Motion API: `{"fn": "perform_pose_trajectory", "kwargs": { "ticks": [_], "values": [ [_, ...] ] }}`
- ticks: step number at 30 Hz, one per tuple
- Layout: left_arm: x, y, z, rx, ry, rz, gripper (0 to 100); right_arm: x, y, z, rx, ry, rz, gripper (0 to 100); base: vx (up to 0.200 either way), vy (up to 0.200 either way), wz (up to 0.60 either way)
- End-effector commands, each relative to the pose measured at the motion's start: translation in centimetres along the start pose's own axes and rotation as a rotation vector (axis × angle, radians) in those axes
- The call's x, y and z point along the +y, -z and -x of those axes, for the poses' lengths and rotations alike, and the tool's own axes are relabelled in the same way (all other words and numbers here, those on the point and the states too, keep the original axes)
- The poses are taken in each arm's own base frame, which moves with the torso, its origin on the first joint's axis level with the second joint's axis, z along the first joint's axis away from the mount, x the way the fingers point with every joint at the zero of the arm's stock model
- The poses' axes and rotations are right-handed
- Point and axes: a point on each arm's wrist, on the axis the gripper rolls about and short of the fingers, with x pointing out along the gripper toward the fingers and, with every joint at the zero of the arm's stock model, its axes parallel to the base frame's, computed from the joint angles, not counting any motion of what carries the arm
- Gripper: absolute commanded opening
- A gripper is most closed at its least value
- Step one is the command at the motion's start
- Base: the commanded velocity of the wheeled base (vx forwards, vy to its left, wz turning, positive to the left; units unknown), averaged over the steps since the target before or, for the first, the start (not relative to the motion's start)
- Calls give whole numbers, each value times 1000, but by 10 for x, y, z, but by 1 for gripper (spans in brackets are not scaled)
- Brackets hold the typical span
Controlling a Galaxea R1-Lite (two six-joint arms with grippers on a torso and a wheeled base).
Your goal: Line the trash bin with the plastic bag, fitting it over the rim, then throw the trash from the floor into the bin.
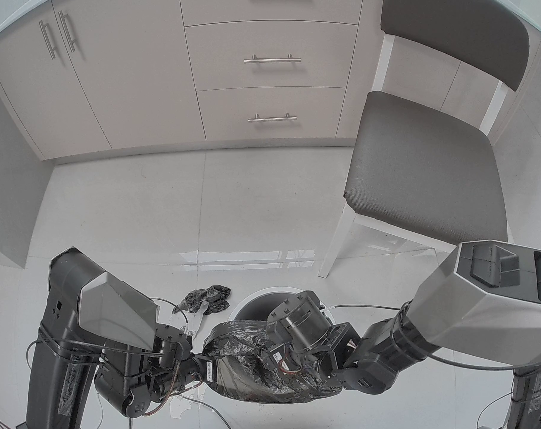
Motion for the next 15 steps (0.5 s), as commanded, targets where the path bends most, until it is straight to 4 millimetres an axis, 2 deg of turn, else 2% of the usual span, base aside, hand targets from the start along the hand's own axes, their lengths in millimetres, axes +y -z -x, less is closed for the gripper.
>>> {"fn": "perform_pose_trajectory", "kwargs": {
  "ticks": [1, 8, 15],
  "values": [
    [0, 0, 0, 0, 0, 0, 0, -10, -1, -13, 10, 26, -11, 100, 0, 0, 0],
    [0, 0, 0, -3, 1, 0, 0, -21, -6, -32, 5, 62, -46, 100, 0, 0, 0],
    [-1, -5, -1, -20, 6, 7, 0, -30, -16, -43, -19, 81, -75, 100, 0, 0, 0]
  ]
}}
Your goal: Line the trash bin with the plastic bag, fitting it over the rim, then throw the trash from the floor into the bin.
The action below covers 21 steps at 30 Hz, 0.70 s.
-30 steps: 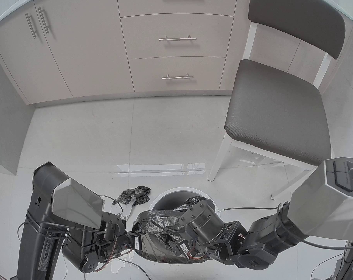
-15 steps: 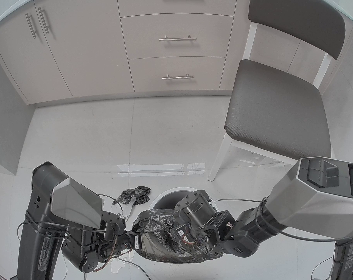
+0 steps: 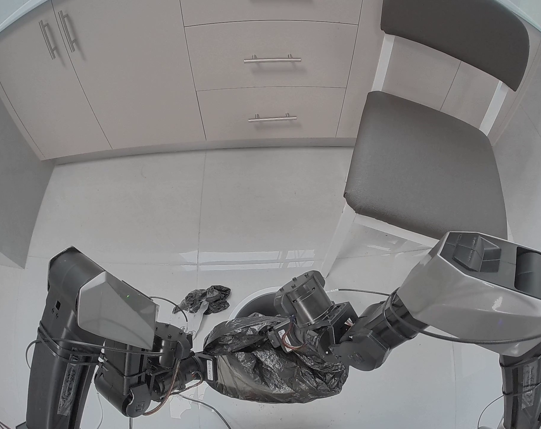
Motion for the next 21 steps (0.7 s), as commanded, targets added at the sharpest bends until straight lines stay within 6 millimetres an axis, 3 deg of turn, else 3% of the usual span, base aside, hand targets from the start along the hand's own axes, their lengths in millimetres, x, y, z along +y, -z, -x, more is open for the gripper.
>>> {"fn": "perform_pose_trajectory", "kwargs": {
  "ticks": [1, 11, 21],
  "values": [
    [-1, -4, -1, -16, 4, 5, 0, -5, -5, -12, -10, 17, -18, 100, 0, 0, 0],
    [-5, -10, 1, -59, -38, 4, 0, -21, -16, -18, -34, 43, -56, 100, 0, 0, 0],
    [-14, -23, 18, -104, -16, -3, 0, -27, -21, -19, -45, 52, -75, 100, 0, 0, 0]
  ]
}}
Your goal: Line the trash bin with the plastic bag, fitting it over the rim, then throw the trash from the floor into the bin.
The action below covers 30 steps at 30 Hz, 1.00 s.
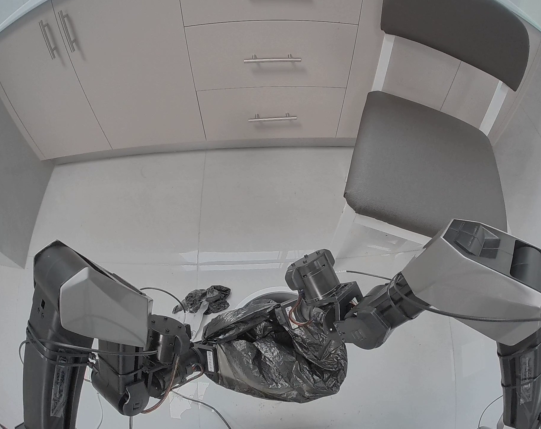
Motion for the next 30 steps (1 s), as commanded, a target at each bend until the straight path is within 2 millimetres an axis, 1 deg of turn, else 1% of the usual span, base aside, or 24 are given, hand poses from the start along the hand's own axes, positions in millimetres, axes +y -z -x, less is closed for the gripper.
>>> {"fn": "perform_pose_trajectory", "kwargs": {
  "ticks": [1, 11, 17, 20, 23, 27, 30],
  "values": [
    [-4, -6, 7, -21, 15, -3, 100, -1, -1, 0, -2, 2, -6, 100, 0, 0, 0],
    [-5, -6, 7, -21, 21, -2, 100, -3, -4, 1, -10, 3, -18, 100, 0, 0, 0],
    [-3, -19, 6, -74, 15, 19, 100, -3, -5, 2, -16, 8, -20, 100, 0, 0, 0],
    [3, -30, -2, -127, -13, 39, 100, -3, -6, 2, -36, 12, -26, 100, 0, 0, 0],
    [7, -35, -8, -136, -36, 46, 100, -3, -7, 2, -53, 10, -32, 100, 0, 0, 0],
    [7, -38, -14, -134, -41, 47, 100, -3, -7, 2, -56, 10, -34, 100, 0, 0, 0],
    [6, -46, -21, -163, -47, 40, 100, -4, -9, 2, -60, 12, -39, 100, 0, 0, 0]
  ]
}}
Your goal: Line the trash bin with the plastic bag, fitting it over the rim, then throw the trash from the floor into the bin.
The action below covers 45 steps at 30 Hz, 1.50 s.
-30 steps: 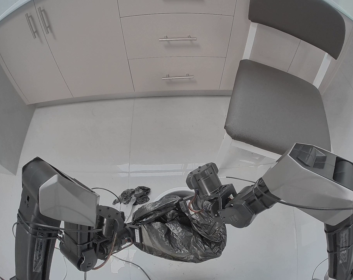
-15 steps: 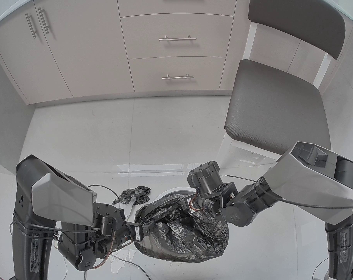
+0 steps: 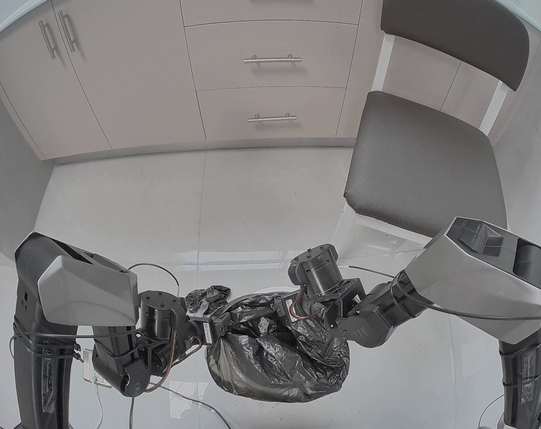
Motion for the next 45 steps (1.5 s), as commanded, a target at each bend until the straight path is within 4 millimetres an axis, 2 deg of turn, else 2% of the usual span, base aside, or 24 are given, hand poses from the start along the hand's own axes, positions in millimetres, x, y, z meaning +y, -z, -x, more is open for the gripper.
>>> {"fn": "perform_pose_trajectory", "kwargs": {
  "ticks": [1, 6, 15, 32, 38, 45],
  "values": [
    [-1, -10, -11, -44, -12, -1, 100, 0, -2, 0, -6, 1, -5, 100, 0, 0, 0],
    [-1, -13, -19, -47, -38, -11, 100, -1, -1, -1, -7, 8, -7, 100, 0, 0, 0],
    [-1, -12, -19, -39, -39, -13, 100, 0, -1, 7, -3, -2, 11, 100, 0, 0, 0],
    [3, -4, -31, -15, -57, -16, 100, 3, 7, -4, 15, 5, 13, 100, 0, 0, 0],
    [17, -20, -46, -28, -121, -22, 100, 2, 6, -5, 12, 8, 7, 100, 0, 0, 0],
    [20, -24, -54, -17, -132, -35, 100, 3, 7, -10, 14, 10, 8, 100, 0, 0, 0]
  ]
}}
